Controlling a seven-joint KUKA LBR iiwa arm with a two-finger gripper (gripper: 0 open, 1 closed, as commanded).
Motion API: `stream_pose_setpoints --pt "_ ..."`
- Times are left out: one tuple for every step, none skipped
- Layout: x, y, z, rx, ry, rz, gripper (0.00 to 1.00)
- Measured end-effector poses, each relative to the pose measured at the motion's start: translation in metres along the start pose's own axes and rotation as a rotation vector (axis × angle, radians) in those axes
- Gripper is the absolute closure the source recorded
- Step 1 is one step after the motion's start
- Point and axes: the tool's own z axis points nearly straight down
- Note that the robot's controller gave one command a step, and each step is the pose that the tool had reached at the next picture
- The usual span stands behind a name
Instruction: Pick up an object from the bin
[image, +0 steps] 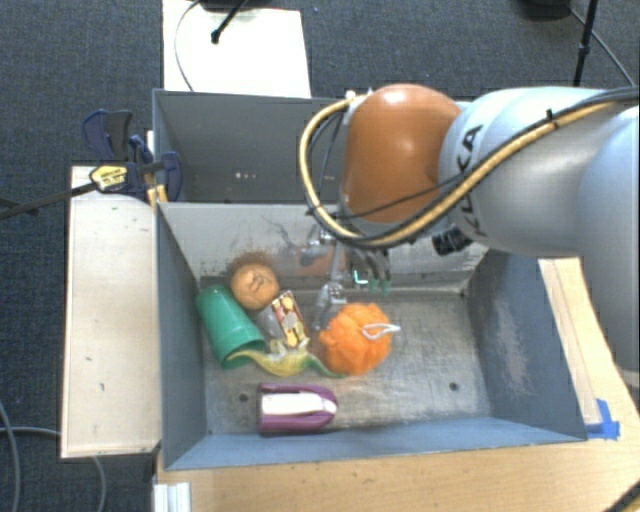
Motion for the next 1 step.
stream_pose_setpoints --pt "-0.0018 -0.0006 -0.0045 -0.001 -0.008 0.003 0.00"
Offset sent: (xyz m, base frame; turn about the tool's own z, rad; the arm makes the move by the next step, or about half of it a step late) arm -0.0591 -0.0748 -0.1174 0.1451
